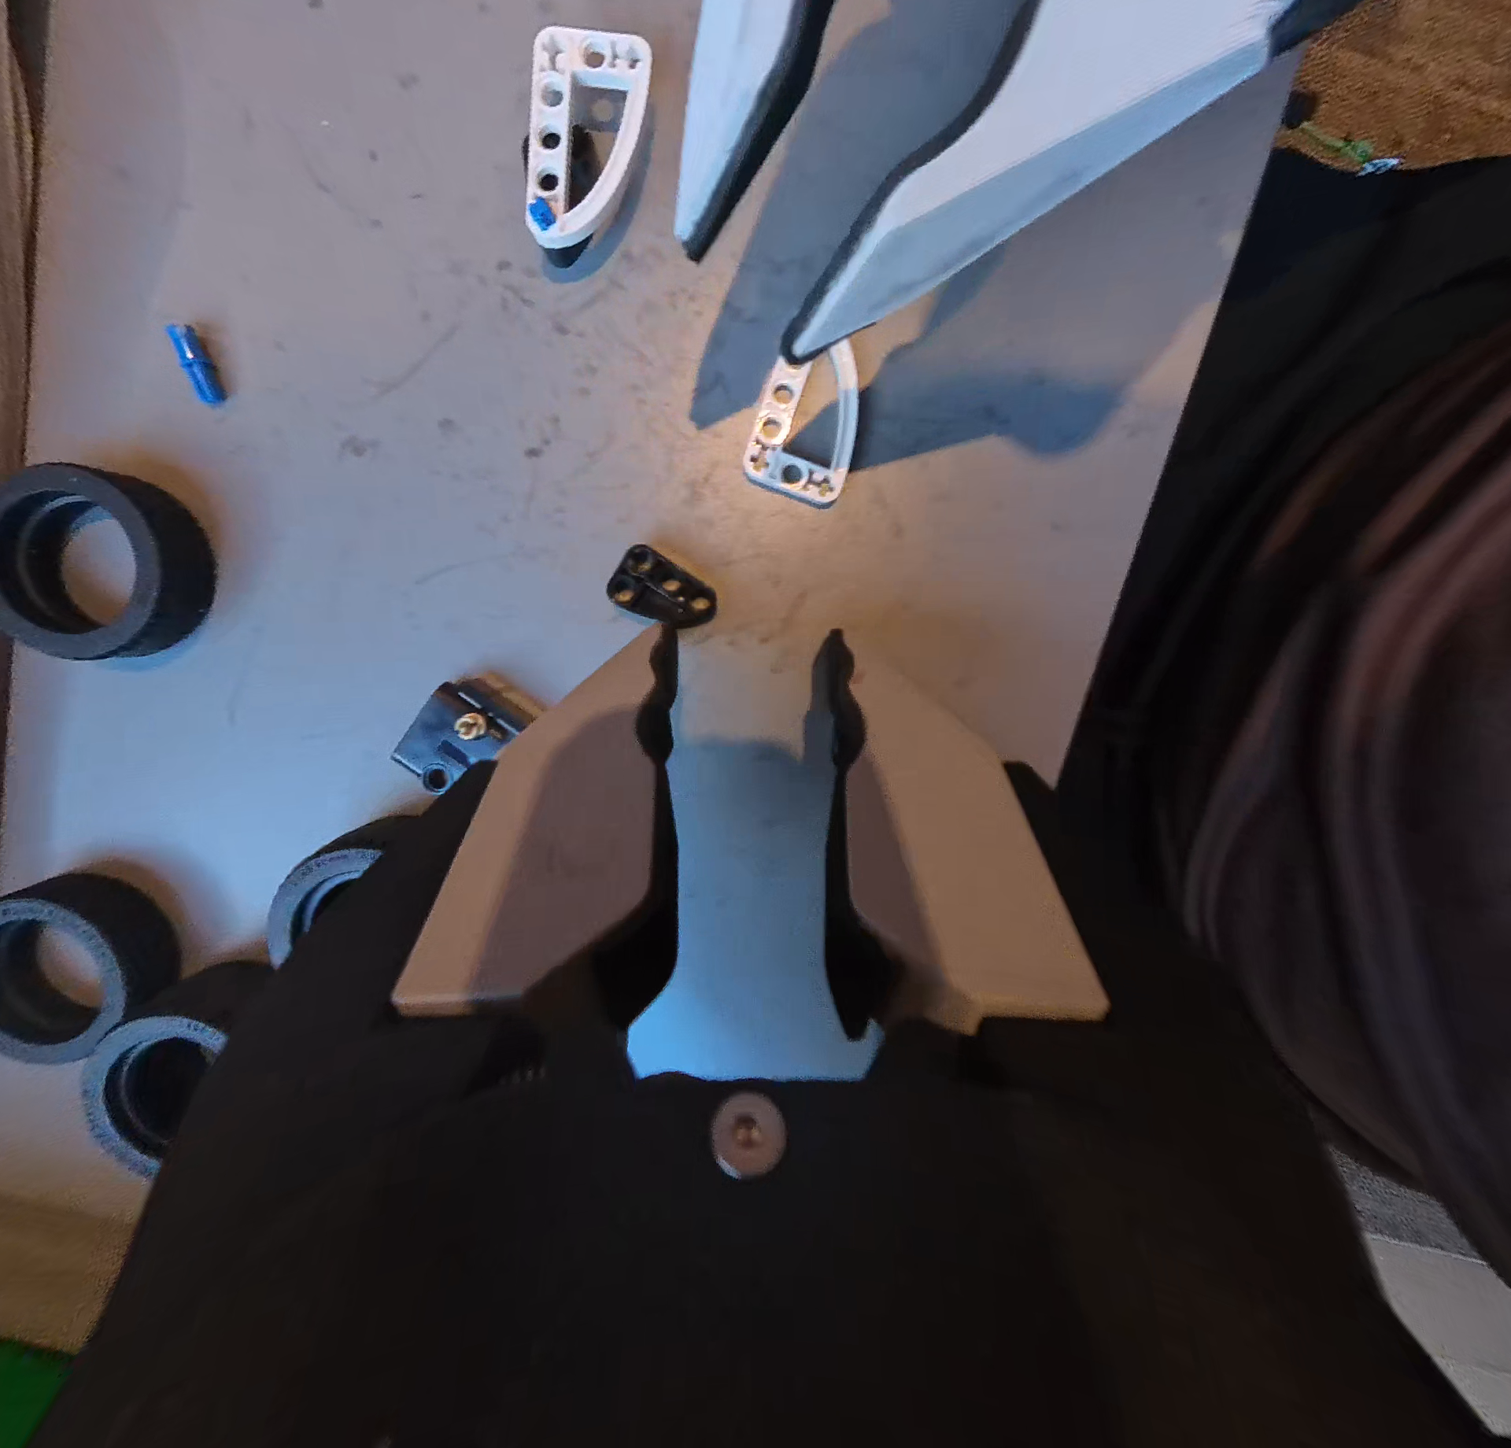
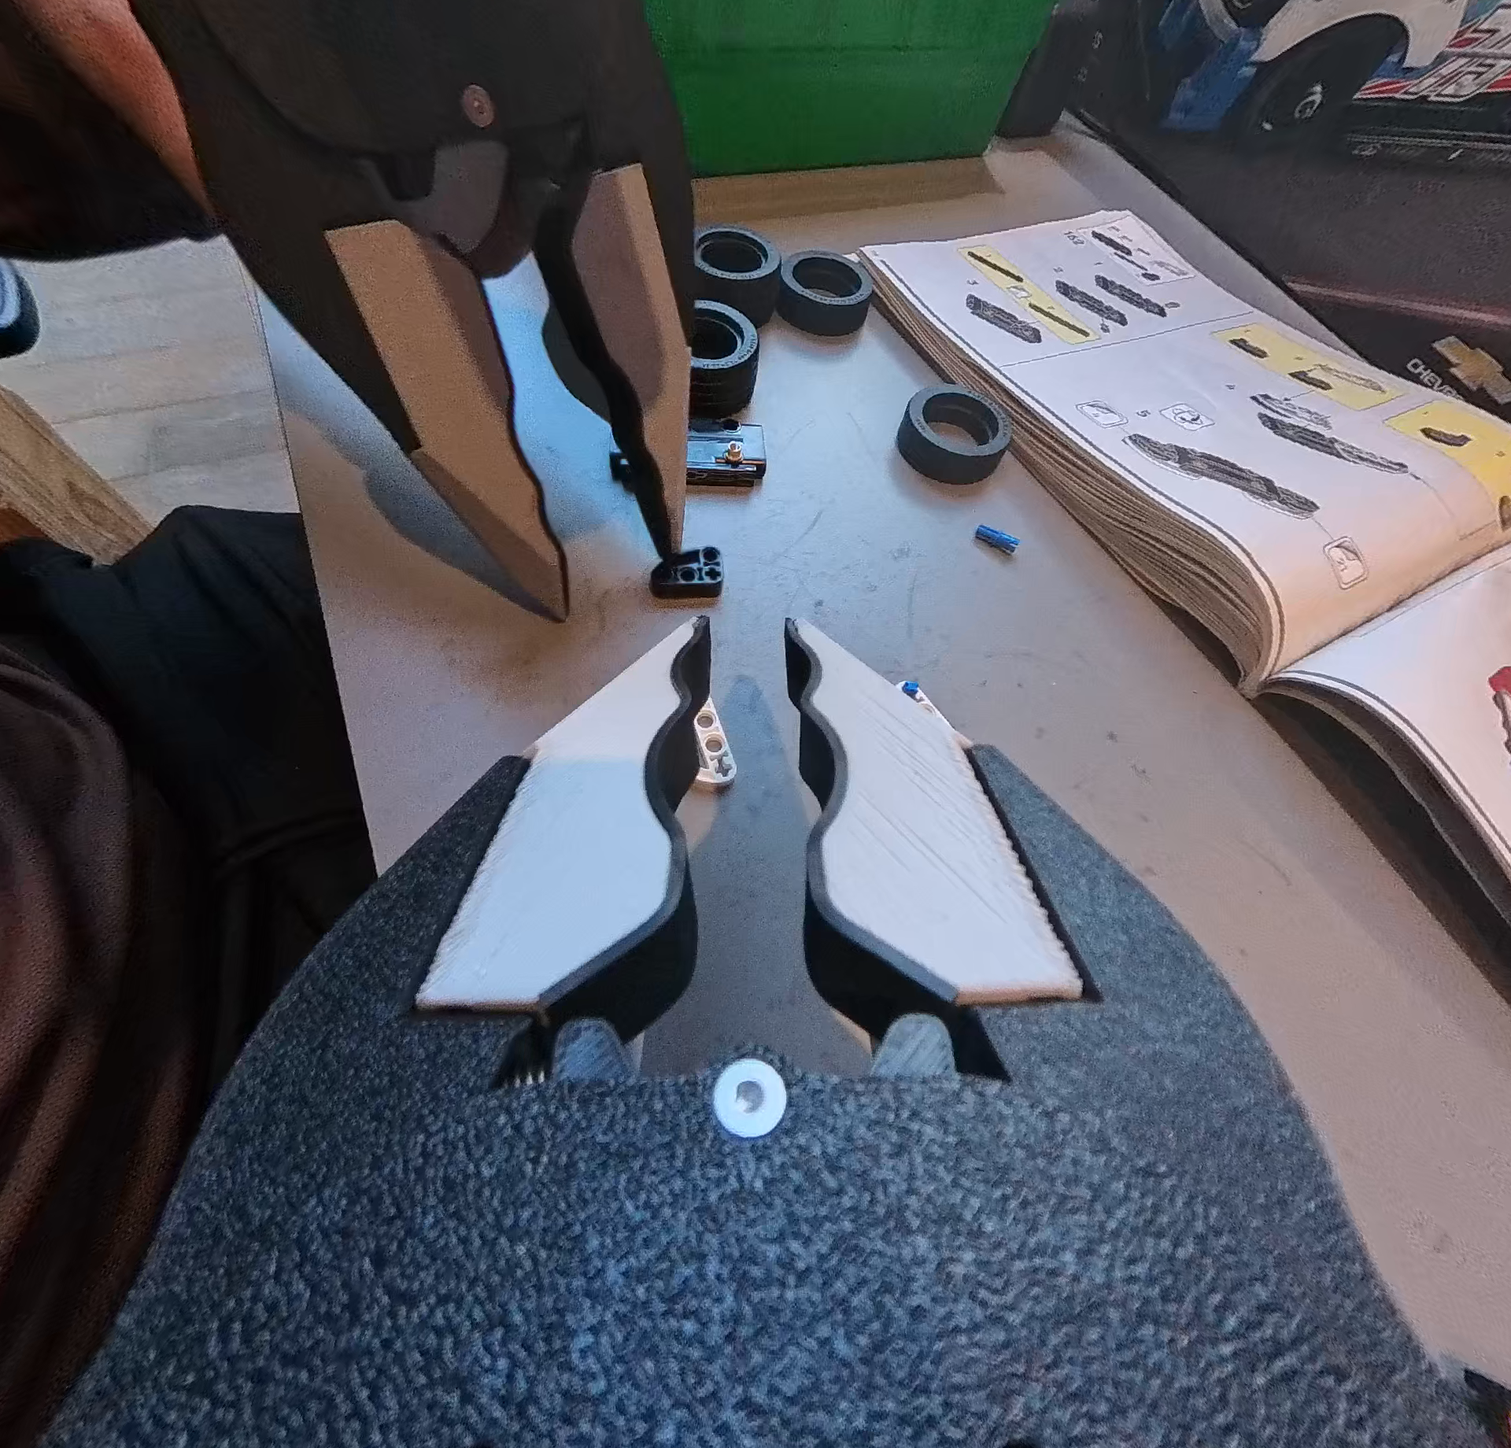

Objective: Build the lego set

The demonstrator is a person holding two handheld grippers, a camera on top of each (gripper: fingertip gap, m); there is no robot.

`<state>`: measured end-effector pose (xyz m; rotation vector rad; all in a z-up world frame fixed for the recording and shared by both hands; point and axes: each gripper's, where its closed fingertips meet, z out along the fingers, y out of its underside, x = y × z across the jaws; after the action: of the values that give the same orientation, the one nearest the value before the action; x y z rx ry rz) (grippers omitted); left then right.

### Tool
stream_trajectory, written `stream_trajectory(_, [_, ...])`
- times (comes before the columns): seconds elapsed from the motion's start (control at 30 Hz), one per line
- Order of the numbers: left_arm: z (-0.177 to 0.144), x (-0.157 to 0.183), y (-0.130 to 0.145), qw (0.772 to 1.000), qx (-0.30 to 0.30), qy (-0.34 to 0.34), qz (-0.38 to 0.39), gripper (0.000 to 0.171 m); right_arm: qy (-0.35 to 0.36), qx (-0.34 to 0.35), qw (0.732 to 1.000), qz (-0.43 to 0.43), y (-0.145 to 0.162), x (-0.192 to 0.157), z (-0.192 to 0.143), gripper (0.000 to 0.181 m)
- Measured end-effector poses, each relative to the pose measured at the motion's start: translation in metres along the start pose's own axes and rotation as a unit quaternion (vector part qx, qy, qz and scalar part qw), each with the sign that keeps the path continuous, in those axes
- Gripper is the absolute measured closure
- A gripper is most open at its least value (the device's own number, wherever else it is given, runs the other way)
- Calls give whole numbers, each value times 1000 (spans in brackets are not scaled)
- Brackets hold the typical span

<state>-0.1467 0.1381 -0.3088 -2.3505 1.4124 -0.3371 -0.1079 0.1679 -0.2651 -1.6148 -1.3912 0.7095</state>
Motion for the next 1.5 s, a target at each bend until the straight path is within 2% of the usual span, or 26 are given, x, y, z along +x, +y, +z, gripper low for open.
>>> stream_trajectory(0.4, [0,12,-3,1000,12,14,0,145,1,-1,1000,3,0,1,0,164])
stream_trajectory(0.67, [-13,-19,1,999,0,-38,-10,145,0,-2,1000,6,1,1,1,164])
stream_trajectory(1.1, [-10,-25,7,998,-5,-60,-3,142,2,-3,1000,6,1,2,1,164])
stream_trajectory(1.23, [-19,-28,14,996,0,-79,27,142,1,-2,1000,5,1,2,1,163])
stream_trajectory(1.4, [-17,-15,-5,995,34,-51,77,141,0,-10,1000,0,3,0,3,163])
stream_trajectory(1.5, [-10,-19,-9,994,21,-51,90,140,1,-11,1000,-2,3,1,3,163])
